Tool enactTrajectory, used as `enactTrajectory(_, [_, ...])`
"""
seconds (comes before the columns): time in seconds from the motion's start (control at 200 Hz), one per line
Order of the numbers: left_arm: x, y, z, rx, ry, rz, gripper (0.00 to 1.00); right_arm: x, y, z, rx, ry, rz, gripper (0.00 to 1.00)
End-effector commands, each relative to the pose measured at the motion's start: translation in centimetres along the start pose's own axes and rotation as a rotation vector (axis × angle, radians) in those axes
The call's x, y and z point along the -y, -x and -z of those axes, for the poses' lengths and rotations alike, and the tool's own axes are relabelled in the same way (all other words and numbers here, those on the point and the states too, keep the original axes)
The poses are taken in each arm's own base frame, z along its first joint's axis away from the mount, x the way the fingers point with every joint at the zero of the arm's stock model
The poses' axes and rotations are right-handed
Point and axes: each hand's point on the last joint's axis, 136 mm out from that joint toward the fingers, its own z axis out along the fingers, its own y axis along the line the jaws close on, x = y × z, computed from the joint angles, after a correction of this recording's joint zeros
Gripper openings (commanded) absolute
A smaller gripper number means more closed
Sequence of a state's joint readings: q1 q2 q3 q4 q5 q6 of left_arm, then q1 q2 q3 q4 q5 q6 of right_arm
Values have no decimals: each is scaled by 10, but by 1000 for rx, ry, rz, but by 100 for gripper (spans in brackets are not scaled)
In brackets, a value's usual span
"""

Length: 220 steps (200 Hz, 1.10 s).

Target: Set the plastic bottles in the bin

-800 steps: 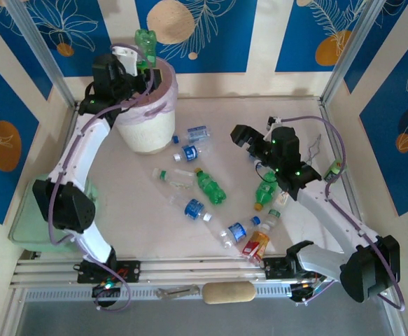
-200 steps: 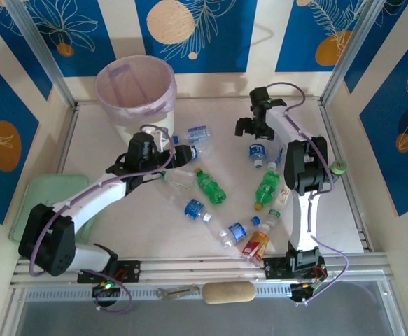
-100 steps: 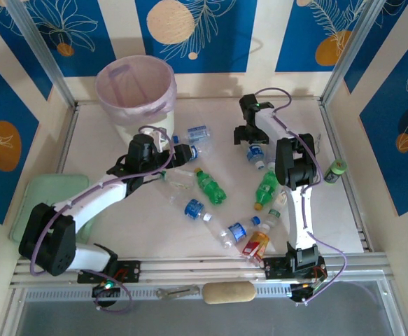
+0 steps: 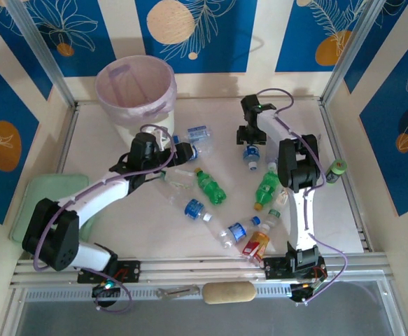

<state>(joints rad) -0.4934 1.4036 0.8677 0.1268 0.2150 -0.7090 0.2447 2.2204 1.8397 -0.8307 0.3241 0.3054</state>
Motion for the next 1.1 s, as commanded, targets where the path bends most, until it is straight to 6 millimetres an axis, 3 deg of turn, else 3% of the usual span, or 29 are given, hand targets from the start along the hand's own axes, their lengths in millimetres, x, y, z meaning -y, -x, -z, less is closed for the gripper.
enactTrajectory(0.0, [12, 7, -4, -17, 3, -20, 100, -28, 17, 65, 145, 193, -59, 62])
enactTrajectory(0.145, [28, 5, -14, -56, -26, -55, 100, -58, 15, 123, 287, 416, -102, 61])
enactTrajectory(0.355, [74, 0, -26, -78, -164, -141, 100, -91, 0, 178, 436, 604, -127, 61])
enactTrajectory(0.48, [100, -9, -31, -93, -218, -221, 100, -110, -10, 194, 502, 657, -134, 60])
enactTrajectory(0.665, [118, -21, -33, -121, -275, -253, 100, -129, -15, 217, 599, 688, -111, 60])
enactTrajectory(0.94, [115, -27, -37, -135, -269, -241, 95, -132, -23, 247, 624, 780, -134, 60])
enactTrajectory(1.095, [116, -24, -39, -118, -265, -248, 93, -140, -35, 251, 578, 834, -136, 59])
